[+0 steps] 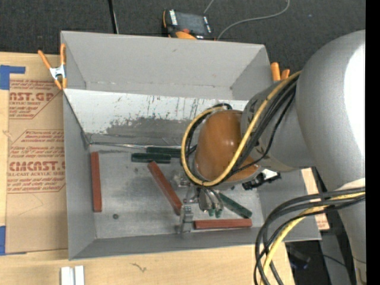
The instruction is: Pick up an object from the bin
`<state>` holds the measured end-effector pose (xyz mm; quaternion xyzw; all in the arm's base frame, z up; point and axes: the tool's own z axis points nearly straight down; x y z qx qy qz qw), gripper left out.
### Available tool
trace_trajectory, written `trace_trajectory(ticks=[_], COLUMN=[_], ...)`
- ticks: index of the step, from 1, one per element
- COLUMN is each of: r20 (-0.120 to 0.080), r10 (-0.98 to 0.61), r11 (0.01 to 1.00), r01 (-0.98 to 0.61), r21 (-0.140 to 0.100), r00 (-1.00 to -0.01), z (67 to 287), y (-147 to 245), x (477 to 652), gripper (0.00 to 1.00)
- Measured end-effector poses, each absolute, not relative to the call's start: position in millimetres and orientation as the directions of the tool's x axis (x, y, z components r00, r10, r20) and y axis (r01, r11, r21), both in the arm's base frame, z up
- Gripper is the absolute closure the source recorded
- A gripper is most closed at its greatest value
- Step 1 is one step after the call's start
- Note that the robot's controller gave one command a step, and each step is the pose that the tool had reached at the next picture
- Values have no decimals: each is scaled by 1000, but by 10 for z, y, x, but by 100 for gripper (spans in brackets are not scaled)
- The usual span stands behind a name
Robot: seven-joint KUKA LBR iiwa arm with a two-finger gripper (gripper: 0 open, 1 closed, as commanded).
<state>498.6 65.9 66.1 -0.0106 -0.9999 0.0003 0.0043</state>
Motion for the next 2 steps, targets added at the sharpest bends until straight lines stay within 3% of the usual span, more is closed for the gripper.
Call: trace_trajectory(ticks=[1, 2], r20=[-2, 1], r10=[-4, 161], r11=[1000, 987], r01=[-4, 161], r21=[3, 0], r00=[-1000, -987], z=[1004, 688], y=[983, 542], x=[4971, 5196], gripper=[0, 0])
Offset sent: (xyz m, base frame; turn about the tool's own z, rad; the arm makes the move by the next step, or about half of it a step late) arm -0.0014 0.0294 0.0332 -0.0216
